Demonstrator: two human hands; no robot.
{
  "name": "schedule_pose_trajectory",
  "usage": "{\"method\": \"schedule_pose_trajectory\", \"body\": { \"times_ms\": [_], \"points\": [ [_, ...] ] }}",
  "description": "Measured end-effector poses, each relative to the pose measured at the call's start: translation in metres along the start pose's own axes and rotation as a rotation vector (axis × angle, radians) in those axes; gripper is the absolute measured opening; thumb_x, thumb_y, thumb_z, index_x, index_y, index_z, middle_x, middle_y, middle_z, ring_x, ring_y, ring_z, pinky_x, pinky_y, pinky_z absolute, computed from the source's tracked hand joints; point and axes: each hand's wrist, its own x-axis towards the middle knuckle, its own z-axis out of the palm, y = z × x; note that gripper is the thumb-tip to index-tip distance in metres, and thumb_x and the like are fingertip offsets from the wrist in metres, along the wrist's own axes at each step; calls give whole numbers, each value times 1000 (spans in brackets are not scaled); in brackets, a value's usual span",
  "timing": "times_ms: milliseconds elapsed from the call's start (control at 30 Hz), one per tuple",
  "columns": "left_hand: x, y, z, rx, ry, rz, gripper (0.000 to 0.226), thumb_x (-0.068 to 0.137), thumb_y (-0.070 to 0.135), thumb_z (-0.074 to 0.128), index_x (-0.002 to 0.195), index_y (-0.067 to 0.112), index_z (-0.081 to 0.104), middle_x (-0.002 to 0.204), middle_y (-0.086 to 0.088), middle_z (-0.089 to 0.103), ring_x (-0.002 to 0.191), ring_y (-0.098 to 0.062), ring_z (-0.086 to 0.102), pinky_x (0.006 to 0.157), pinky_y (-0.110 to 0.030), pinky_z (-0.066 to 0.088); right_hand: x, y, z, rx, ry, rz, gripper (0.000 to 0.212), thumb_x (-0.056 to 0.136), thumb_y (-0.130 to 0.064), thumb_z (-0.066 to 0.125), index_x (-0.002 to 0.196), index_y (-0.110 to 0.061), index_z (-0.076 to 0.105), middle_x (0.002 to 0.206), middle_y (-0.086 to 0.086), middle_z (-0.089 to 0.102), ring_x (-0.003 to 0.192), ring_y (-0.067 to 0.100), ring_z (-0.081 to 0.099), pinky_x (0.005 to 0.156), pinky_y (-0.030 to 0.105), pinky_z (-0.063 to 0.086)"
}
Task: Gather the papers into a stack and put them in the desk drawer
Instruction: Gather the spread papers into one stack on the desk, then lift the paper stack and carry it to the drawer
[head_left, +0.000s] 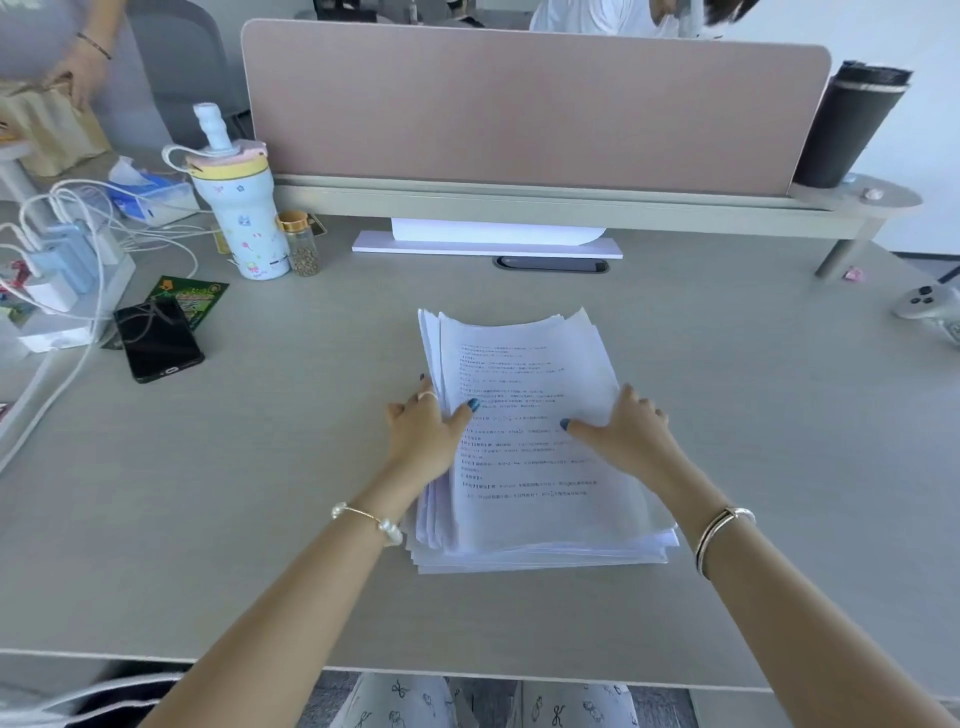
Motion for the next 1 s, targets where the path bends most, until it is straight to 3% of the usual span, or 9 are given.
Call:
{"method": "schedule_pose_trajectory", "body": {
  "times_ms": [67, 100, 200, 300, 400, 567, 667, 833, 1000],
  "points": [
    [4, -1, -11, -286, -27, -118, 47, 79, 33, 66, 113, 7, 46, 111, -7, 62, 101, -29, 56, 92, -36, 43, 4, 5, -9, 190, -50, 63, 48, 77, -40, 66, 103, -2, 53, 98, 14, 53, 94, 30, 49, 55, 32, 38],
    [4, 0, -15, -407, -26, -174, 37, 76, 26, 71, 98, 10, 46, 97, -6, 61, 90, -26, 57, 80, -34, 46, 5, 7, -12, 216, -76, 66, 35, 77, -37, 66, 88, -5, 54, 91, 12, 52, 90, 27, 47, 48, 30, 34],
    [3, 7, -21, -398, -23, -242, 42, 69, 18, 78, 70, 17, 36, 70, 2, 41, 68, -20, 42, 62, -29, 35, 3, 5, -12, 242, -131, 31, 30, 76, -32, 68, 90, -7, 57, 89, 10, 58, 93, 27, 51, 54, 29, 37],
    [-2, 17, -23, -343, -96, -302, 40, 65, 21, 81, 75, 10, 43, 71, -4, 40, 65, -18, 36, 59, -27, 29, 0, 2, -8, 311, -178, 12, 32, 74, -24, 71, 99, -7, 63, 91, 8, 64, 91, 29, 58, 71, 32, 41],
    [-11, 20, -22, -508, -124, -269, 32, 68, 15, 80, 90, 9, 57, 94, -6, 61, 81, -19, 54, 72, -26, 39, 5, 7, -6, 400, -206, 33, 32, 72, -19, 72, 101, -6, 66, 99, 11, 65, 94, 29, 59, 76, 33, 42],
    [-27, 35, -25, -776, -13, -35, 28, 74, 2, 74, 93, 16, 58, 92, 6, 66, 83, -4, 67, 59, -6, 49, 3, 11, -19, 778, -232, -4, 27, 75, -7, 71, 102, -7, 66, 104, 15, 68, 99, 31, 64, 96, 46, 49],
    [-26, 55, -41, -851, 67, 129, 42, 75, -1, 71, 108, 14, 52, 99, 7, 65, 86, 0, 67, 67, -11, 52, -3, 4, -39, 923, -70, -162, 44, 72, -7, 74, 114, -7, 62, 107, 10, 70, 96, 26, 67, 92, 47, 52],
    [-30, 100, -75, -914, 246, 370, 52, 75, -4, 70, 110, 26, 47, 106, 10, 62, 91, 6, 64, 78, -17, 52, -31, -23, -88, 952, 287, -465, 58, 70, -30, 78, 122, -26, 52, 117, -10, 65, 106, 7, 62, 86, 25, 53],
    [-42, 81, -53, -807, 78, 219, 55, 64, 11, 83, 112, 19, 57, 101, 10, 67, 88, 4, 66, 69, -14, 53, -48, -7, -54, 911, 128, -411, 52, 74, -41, 73, 122, -31, 55, 116, -12, 67, 106, 7, 63, 85, 29, 53]
  ]
}}
